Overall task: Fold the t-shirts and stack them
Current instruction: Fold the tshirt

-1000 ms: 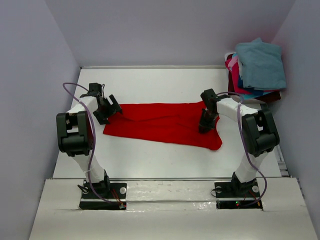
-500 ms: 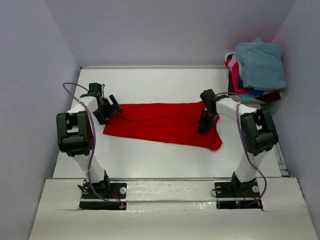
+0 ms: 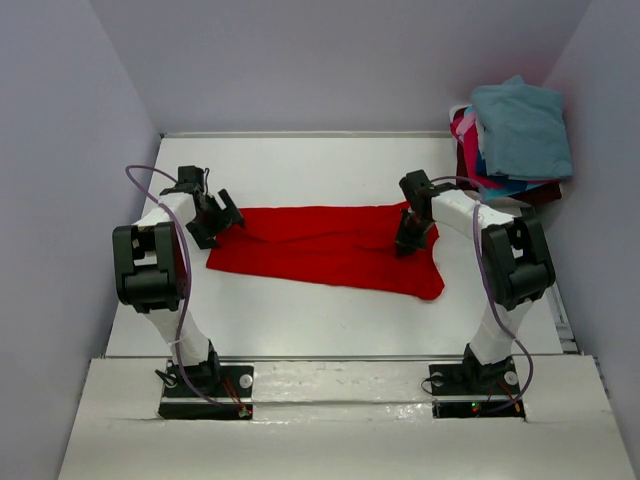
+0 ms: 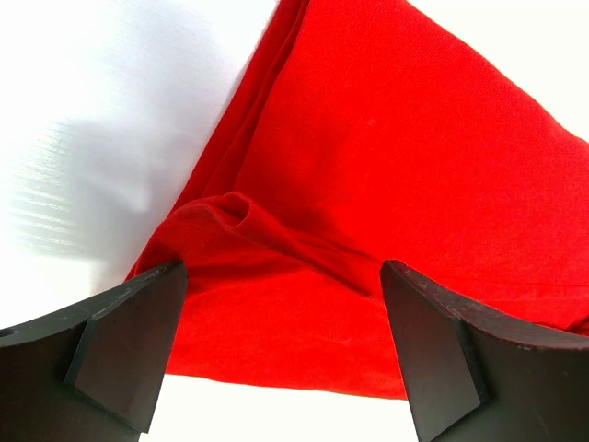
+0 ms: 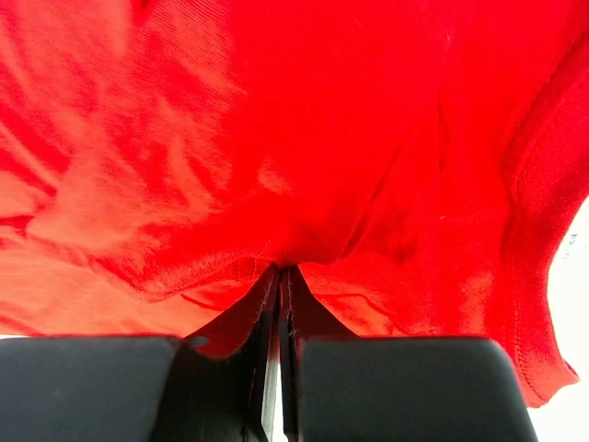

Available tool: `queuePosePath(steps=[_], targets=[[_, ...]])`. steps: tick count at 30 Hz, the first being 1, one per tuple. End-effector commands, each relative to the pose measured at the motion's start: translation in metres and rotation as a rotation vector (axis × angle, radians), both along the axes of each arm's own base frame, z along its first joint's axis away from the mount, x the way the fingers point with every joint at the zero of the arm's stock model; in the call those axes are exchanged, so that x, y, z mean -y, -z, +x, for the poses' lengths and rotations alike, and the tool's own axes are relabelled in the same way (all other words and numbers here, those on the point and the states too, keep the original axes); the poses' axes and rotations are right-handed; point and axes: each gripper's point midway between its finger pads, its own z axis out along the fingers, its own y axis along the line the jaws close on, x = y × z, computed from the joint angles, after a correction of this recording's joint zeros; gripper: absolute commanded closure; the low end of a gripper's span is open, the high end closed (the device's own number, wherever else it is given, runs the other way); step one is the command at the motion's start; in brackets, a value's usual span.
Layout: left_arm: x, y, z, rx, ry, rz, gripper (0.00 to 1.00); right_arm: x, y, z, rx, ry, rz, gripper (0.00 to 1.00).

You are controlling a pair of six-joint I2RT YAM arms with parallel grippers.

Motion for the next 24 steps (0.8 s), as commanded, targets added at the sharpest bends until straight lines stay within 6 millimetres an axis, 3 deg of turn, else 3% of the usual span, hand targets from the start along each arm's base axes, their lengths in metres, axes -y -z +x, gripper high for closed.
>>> queuePosePath(steps=[1,10,18,20,24], targets=[[0.0,0.0,-0.003,0.001,0.016,0.002,0.01,-0.003,-0.029,0.015,0.074,-0.001,0.007,0.93],[0.0,0.001,-0.003,0.001,0.016,0.001,0.01,-0.008,-0.041,0.033,0.116,-0.016,0.013,0.93],[0.0,0.002,-0.004,-0.003,0.018,0.001,0.01,-0.018,-0.05,0.069,0.159,-0.055,0.013,0.93],[0.0,0.002,-0.004,-0.003,0.018,0.001,0.01,-0.022,-0.06,0.082,0.187,-0.062,0.021,0.93],[0.0,0.002,-0.004,-0.004,0.02,0.0,0.01,-0.03,-0.057,0.099,0.186,-0.081,0.029,0.93]])
